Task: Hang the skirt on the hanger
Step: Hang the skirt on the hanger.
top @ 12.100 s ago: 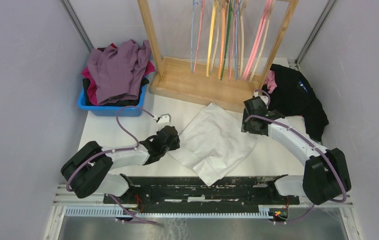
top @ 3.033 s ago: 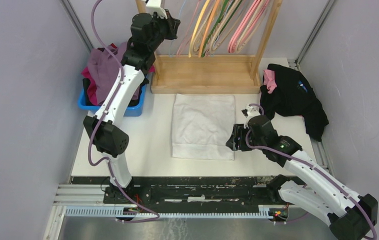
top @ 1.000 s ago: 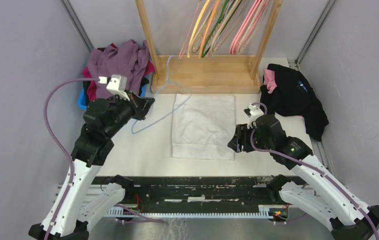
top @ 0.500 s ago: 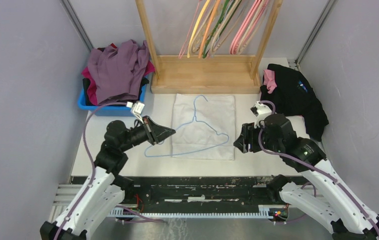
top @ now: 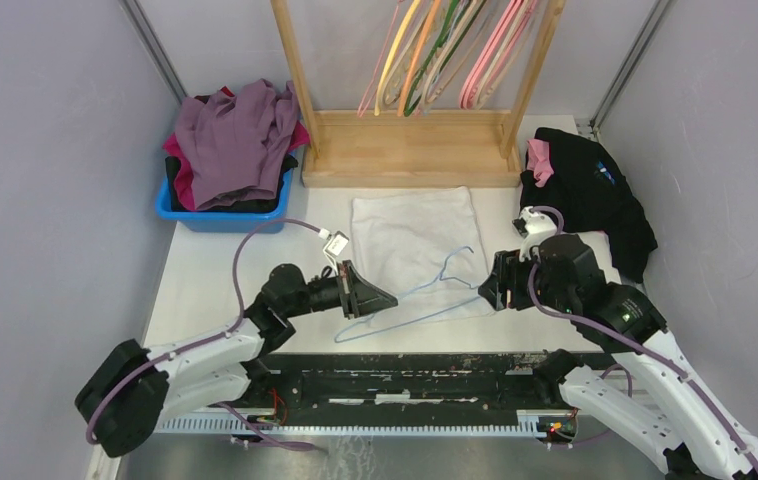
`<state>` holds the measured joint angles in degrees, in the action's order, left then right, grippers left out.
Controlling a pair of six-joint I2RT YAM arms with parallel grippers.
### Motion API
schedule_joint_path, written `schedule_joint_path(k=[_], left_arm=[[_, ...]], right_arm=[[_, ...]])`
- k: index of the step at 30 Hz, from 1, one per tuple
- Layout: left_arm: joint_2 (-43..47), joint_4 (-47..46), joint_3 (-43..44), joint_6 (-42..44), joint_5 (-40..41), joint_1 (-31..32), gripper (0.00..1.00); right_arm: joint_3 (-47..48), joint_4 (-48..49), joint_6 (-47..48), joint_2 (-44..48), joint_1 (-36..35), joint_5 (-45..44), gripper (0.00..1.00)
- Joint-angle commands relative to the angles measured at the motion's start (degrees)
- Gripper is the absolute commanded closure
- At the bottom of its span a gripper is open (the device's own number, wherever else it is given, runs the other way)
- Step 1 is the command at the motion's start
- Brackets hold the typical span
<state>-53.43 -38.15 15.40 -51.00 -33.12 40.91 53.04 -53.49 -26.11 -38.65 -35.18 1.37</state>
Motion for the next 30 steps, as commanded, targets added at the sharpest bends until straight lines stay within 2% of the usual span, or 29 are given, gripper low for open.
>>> schedule_joint_path(k=[1, 4, 12, 17, 23, 30], left_arm=[[-5.2, -16.8, -2.1, -1.4, 3.1, 3.8, 0.92], [-5.0, -19.8, -3.5, -2.1, 3.1, 3.9, 0.93], [5.4, -8.4, -0.1, -0.3, 2.0, 4.0, 0.92], [5.2, -9.7, -0.2, -2.3, -0.1, 4.0, 0.92], [-3.8, -26.0, -4.9, -7.6, -3.4, 4.0, 0.92], [-19.7, -47.0, -8.8, -9.1, -3.1, 4.0, 0.92]], right_arm=[[0.7, 0.4, 0.2, 1.4, -0.1, -1.5, 0.38], [0.6, 0.6, 0.0, 1.8, -0.1, -1.4, 0.38], [-0.1, 1.5, -0.4, 1.7, -0.1, -0.6, 0.38], [0.1, 2.1, -0.6, 1.3, -0.1, -0.3, 0.38], [1.1, 1.7, -0.9, 1.2, -0.1, -0.5, 0.38], [3.3, 0.0, -1.2, 2.3, -0.1, -2.0, 0.38]])
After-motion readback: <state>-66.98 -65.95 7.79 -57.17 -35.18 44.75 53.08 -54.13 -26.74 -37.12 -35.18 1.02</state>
